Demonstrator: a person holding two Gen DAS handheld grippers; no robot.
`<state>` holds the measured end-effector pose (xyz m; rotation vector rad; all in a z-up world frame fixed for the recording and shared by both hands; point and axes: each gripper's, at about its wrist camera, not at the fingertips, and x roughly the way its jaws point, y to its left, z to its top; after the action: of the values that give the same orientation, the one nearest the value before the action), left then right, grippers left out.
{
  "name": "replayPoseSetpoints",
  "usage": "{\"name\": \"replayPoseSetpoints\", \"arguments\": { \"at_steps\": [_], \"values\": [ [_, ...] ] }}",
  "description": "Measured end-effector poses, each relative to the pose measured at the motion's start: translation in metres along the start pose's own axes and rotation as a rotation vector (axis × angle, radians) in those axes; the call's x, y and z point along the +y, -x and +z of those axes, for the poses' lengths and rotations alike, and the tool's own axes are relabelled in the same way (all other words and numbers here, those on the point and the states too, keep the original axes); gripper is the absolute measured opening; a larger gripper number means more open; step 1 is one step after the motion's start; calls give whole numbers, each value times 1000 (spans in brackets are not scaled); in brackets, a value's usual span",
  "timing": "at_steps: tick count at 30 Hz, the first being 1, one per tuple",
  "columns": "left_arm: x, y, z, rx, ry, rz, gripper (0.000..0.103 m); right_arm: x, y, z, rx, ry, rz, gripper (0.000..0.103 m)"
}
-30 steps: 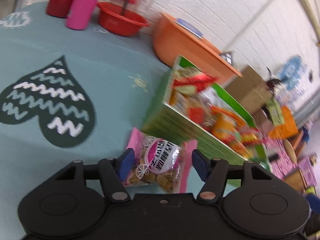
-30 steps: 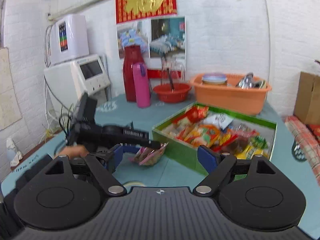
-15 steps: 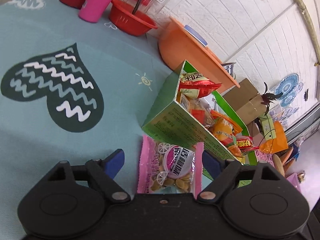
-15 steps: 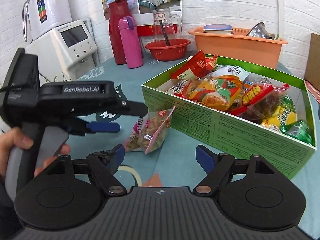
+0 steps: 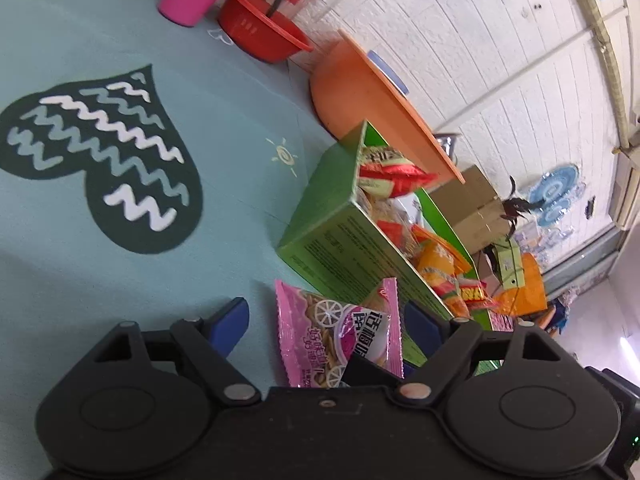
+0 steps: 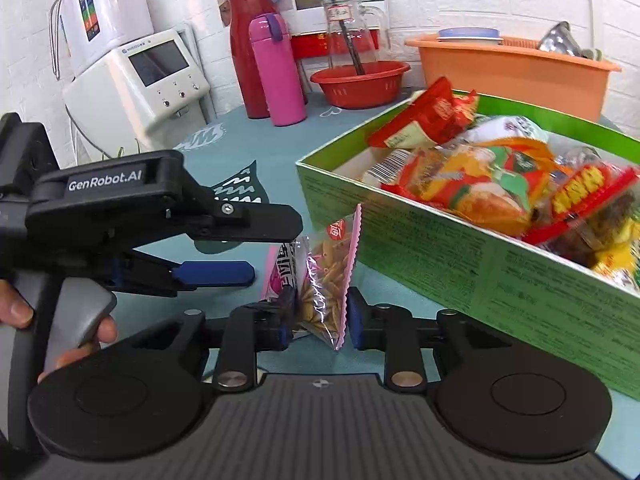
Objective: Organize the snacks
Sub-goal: 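Grasp the pink-and-clear nut bag with both grippers, then carry the pink nut bag into the green box and open both grippers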
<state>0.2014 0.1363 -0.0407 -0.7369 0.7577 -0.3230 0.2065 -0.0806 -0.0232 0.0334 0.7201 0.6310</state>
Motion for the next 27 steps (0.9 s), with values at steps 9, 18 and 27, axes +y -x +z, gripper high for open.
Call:
{"name": "replayPoseSetpoints", "arguments": {
  "at_steps": [9, 18, 27],
  "values": [
    [-20, -24, -16, 99, -67, -71, 76, -24, 21, -14, -1, -137, 40, 46],
    [-15, -24, -14, 94, -42, -73, 62, -22, 27, -13, -8, -81, 5, 60],
    [-12, -20, -15, 90, -39, -72, 45, -16, 23, -10, -23, -7, -33, 47]
  ]
}}
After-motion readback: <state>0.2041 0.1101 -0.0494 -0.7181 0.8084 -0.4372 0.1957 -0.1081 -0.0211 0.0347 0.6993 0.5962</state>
